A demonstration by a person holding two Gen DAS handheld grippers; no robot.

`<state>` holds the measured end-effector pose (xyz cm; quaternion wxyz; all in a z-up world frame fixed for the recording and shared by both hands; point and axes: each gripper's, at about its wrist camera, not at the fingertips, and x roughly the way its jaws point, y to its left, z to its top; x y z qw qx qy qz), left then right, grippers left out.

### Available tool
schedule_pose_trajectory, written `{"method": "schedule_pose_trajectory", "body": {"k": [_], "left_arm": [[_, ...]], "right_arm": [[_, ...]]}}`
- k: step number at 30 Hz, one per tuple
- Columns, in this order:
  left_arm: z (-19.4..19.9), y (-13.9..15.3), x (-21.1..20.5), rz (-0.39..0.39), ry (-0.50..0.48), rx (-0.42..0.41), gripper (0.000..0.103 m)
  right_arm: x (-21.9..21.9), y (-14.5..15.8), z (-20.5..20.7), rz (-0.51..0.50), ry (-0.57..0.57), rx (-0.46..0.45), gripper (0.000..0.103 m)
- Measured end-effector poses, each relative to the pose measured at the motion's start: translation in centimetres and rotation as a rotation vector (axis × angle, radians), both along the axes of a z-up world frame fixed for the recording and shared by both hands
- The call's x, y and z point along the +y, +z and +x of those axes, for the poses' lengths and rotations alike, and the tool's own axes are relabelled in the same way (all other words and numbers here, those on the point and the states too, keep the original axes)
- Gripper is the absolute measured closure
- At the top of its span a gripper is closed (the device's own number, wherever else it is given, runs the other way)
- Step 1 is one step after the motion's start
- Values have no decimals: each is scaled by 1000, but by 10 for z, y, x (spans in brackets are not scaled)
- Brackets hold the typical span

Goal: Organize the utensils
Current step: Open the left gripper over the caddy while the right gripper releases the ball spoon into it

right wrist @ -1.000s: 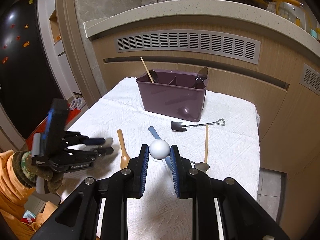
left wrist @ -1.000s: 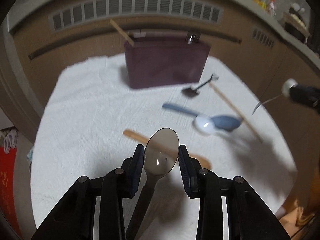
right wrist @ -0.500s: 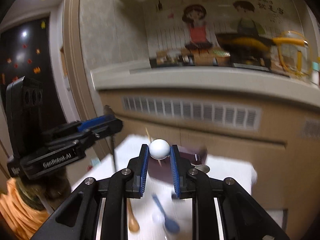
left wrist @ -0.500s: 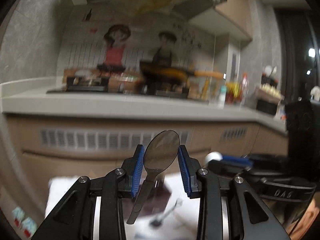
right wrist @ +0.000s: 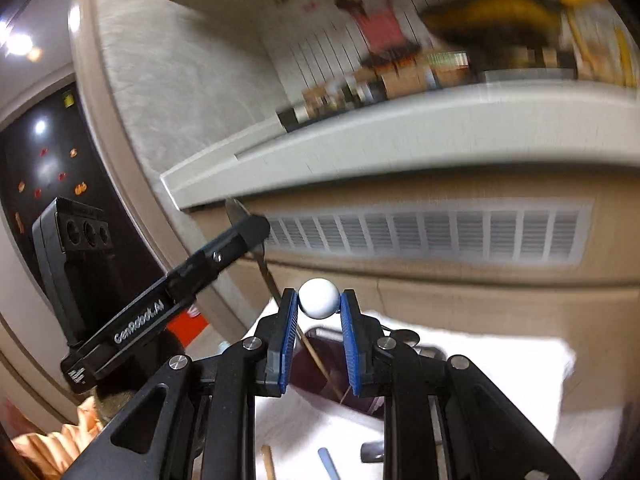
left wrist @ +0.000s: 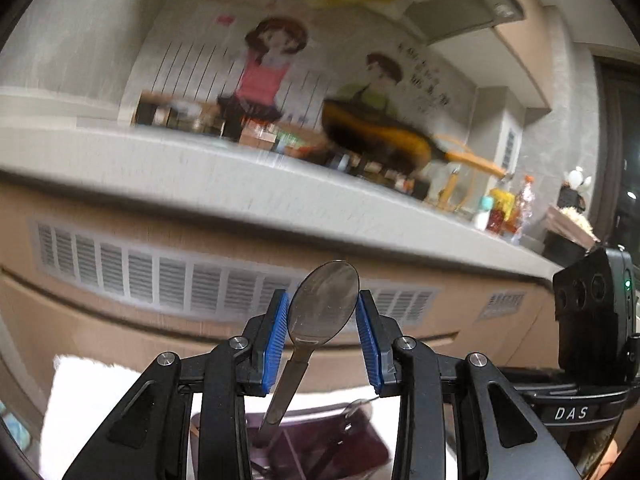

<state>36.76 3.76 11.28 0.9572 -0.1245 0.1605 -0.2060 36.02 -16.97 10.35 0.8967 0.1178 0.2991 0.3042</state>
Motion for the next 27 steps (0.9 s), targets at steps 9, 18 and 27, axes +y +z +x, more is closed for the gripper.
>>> {"method": "schedule_pose_trajectory", "body": {"k": [9,18,27], "left_arm": [[34,-79,5,4,46,210,67],[3,-101,-3,98,103,212,49],[-56,-97,10,186,200,230,31]], "right_arm": [[6,-75,27,-25,-29,190,82],[43,-85,-14,-415,-215,-107,69],[31,-76,-68,-485,-303,-211,32]]}}
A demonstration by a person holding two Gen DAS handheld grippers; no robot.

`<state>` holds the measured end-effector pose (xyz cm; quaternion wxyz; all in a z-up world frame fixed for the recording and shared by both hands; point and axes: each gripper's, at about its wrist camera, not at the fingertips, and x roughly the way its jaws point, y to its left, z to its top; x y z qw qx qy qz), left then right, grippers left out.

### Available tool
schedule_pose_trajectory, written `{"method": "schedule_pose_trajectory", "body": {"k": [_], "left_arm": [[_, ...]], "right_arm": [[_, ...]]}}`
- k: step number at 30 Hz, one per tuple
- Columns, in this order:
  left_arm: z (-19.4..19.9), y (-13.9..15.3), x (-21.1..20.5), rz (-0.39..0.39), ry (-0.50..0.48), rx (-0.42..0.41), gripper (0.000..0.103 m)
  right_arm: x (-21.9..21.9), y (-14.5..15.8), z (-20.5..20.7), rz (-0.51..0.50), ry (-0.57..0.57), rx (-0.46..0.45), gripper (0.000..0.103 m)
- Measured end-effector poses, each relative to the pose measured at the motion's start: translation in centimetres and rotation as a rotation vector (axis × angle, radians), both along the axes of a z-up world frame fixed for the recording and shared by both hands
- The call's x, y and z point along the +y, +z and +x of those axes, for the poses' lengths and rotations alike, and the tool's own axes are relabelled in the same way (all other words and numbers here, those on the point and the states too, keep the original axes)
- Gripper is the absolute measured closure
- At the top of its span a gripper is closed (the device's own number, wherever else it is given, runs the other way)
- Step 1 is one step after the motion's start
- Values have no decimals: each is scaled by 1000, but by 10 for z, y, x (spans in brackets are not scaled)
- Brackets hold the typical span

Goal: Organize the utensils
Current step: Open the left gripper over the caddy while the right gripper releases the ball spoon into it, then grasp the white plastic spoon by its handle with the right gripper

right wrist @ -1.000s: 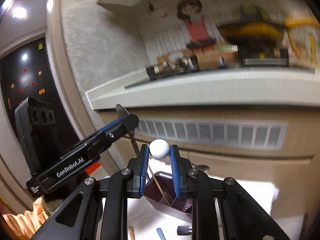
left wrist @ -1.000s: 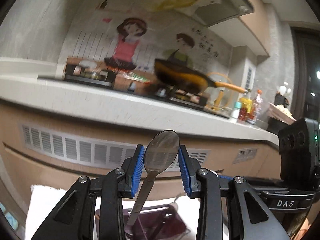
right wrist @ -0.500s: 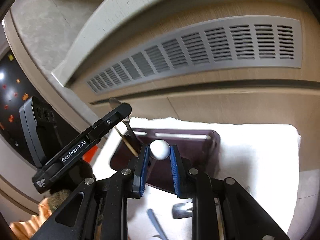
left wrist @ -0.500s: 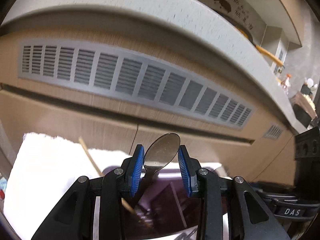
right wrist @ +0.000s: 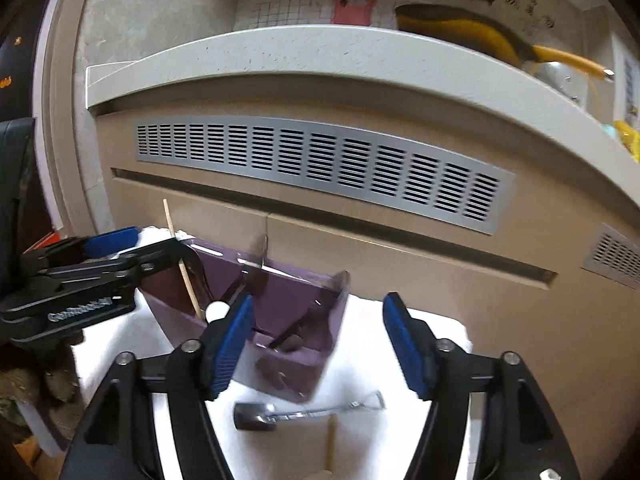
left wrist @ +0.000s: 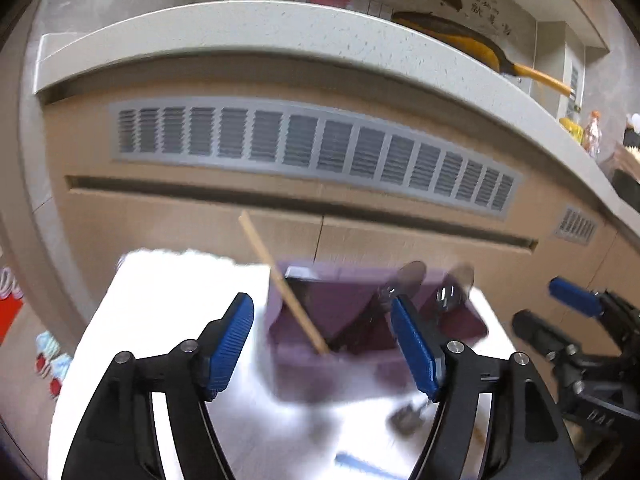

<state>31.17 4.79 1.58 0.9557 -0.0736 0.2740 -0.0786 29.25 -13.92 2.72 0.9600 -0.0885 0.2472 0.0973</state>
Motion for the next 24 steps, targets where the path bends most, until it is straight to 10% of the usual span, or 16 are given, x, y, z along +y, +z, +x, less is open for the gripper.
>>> {"method": "schedule_pose_trajectory", "body": {"k": [4,14,16,19,24], "left_arm": [[-32,-20,6,32,-35,78,27],[-117,-68,17,46,-37,216,22],[-129,-75,15,82,-51,220,19],[-137,-81,15,93,-55,237,19],[-139,-79,25,50,-50,229,19]], "right_arm": [[-11,-15,-28,-13,34,33,11],[4,-76,-76,-35,254,237,7],[8,-85,-77,-21,282,277,11],[23,-98,-78,-61,347,320,51],[45,-113,-73,-104,390,342,56]]}}
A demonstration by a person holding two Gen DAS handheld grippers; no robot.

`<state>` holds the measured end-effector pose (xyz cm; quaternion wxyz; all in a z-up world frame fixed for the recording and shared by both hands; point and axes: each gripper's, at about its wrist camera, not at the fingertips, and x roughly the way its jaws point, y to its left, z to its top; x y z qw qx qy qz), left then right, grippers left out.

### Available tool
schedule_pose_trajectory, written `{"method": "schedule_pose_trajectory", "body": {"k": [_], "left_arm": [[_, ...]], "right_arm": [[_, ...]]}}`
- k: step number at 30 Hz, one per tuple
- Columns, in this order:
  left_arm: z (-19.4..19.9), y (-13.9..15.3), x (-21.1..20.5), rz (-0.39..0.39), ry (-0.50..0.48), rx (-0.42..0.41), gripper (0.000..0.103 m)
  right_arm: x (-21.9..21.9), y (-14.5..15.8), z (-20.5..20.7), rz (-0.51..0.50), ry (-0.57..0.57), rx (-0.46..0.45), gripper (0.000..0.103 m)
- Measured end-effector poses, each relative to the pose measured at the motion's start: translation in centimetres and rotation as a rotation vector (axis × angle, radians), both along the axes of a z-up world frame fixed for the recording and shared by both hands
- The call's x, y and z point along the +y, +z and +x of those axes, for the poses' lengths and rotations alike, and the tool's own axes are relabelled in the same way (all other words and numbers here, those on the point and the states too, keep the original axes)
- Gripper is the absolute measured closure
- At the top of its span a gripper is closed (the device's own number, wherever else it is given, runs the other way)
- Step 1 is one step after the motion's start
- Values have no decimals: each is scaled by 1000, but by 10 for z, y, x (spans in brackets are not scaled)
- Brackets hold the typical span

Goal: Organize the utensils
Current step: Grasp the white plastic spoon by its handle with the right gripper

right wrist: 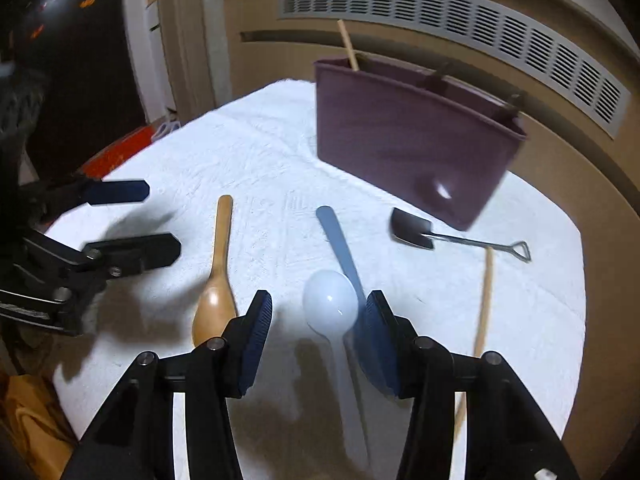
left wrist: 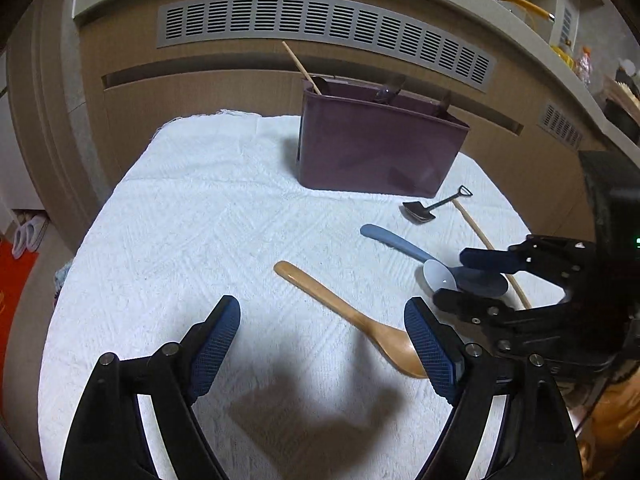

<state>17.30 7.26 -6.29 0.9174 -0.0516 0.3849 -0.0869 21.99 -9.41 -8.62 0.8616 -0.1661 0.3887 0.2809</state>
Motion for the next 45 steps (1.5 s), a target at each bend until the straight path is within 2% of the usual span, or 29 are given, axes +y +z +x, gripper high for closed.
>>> {"method": "schedule_pose_trajectory", "body": {"k": [7,10,11,12,14,17,20,22,24,26,28,30,32,34,36,37,44,45], "left_arm": [[2,-2,13,-50,17,0,19],[2,-3,16,-64,11,-2,19],[2,-3,16,-65,8,-3,19],[1,-2,15,-64,1,-7,19],[1,0,12,-62,-19,-17,19],[-1,3,2,-51,-77,-30,19],[-1,5,-17,-48,-202,-27,19],[0,6,-33,-19,-274,-21,19],[1,7,-41,3,-287,-20,19],[5,7,-42,2,-250,-8,19],[8,5,-36,21,-172,6,19],[9,1,-27,44,-95,16,19],[7,-1,-16,45,-44,12,19],[3,-2,-6,45,-1,-5,17],[0,-4,2,50,41,-37,16],[-1,-6,5,53,59,-47,15],[1,-23,16,-6,64,-15,15],[0,-23,17,-17,62,-14,15]], "right_arm": [[5,-12,18,-40,-10,41,56],[10,-16,17,-75,-12,29,56],[9,-15,18,-69,-16,34,61],[8,-14,18,-68,-23,40,76],[6,-10,18,-70,-36,45,90],[-4,0,10,-48,-56,37,94],[-24,13,-1,-21,-103,32,96],[-43,21,-5,13,-144,47,96],[-57,26,-10,36,-162,46,96],[-60,29,-21,58,-122,38,96],[-53,28,-29,65,-95,28,94],[-41,23,-34,56,-84,12,84],[-20,12,-35,2,-88,-27,81],[-6,3,-33,-27,-101,-39,73],[1,-2,-27,-24,-103,-24,53],[4,-4,-23,-21,-117,-20,51],[12,-15,-5,-34,-176,39,50],[13,-16,-5,-39,-175,44,54]]}}
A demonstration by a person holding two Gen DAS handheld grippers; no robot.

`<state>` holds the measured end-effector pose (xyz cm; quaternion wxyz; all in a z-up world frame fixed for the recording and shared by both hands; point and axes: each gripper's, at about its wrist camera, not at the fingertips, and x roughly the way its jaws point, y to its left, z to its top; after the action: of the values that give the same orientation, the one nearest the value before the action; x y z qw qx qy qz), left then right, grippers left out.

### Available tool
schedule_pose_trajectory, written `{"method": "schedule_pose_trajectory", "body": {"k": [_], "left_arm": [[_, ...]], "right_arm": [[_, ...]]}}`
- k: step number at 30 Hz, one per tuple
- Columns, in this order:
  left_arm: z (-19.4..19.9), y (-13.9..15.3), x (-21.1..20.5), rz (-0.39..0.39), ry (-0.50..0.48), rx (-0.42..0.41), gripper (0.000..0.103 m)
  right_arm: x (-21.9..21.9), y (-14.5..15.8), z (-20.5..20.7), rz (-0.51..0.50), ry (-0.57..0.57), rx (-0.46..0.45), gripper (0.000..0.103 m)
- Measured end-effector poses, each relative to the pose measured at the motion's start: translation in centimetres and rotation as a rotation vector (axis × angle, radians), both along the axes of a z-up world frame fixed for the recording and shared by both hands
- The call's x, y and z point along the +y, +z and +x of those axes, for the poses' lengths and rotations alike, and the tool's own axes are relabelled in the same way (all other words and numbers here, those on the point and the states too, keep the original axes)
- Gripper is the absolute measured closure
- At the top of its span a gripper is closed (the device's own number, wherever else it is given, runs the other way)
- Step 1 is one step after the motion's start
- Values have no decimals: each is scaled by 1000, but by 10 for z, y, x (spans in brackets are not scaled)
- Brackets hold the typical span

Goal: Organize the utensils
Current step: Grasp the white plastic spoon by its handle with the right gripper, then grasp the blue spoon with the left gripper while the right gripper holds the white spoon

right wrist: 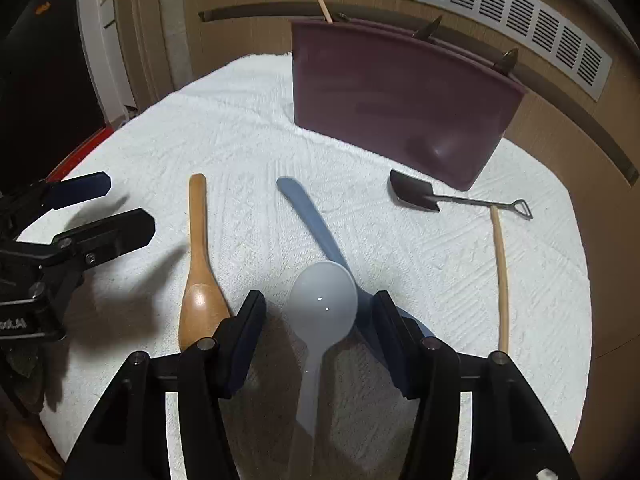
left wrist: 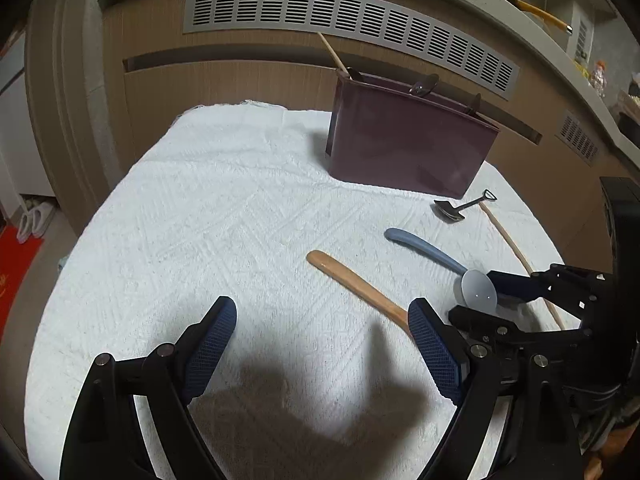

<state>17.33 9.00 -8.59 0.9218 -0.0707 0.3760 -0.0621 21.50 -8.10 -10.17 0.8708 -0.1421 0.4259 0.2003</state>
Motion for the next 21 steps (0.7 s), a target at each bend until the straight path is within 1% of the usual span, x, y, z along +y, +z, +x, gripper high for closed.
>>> {"method": "schedule_pose_trajectory", "body": {"k": [1,2,3,6,8,10,13,15,16,18,20,21], "left_arm": [[0,1,1,-8,-1,-2,15],[-1,2,1,-16,-1,-7,15],[-2,3,2,-19,-2,-10,15],[-4,4,3,-21,-5,-14,15],[-6,5,1,-13,-17,-20,15],[-9,9,-5,0,-51,-33,15],[-14,17,-26,30,-170,-72,15],[-17,23,-50,77,-317,-104,15],[-17,25,-66,120,-422,-117,15],[-14,25,-92,220,-578,-116,15],[-6,24,-118,304,-720,-84,15],[-1,23,-128,329,-780,-58,15]], "right_arm": [[2,0,-1,-5,7,2,59],[3,2,-3,-18,11,-4,73],[5,3,-4,-35,14,-2,72],[-1,8,-6,-13,15,20,73],[-11,18,-11,23,5,19,73],[-26,29,-14,62,-15,11,73],[-53,43,-21,79,-74,-27,73],[-73,48,-25,83,-116,-46,73],[-85,50,-27,83,-144,-55,73],[-106,51,-30,90,-189,-63,73],[-124,48,-32,99,-230,-60,73],[-131,45,-32,107,-244,-57,73]]}}
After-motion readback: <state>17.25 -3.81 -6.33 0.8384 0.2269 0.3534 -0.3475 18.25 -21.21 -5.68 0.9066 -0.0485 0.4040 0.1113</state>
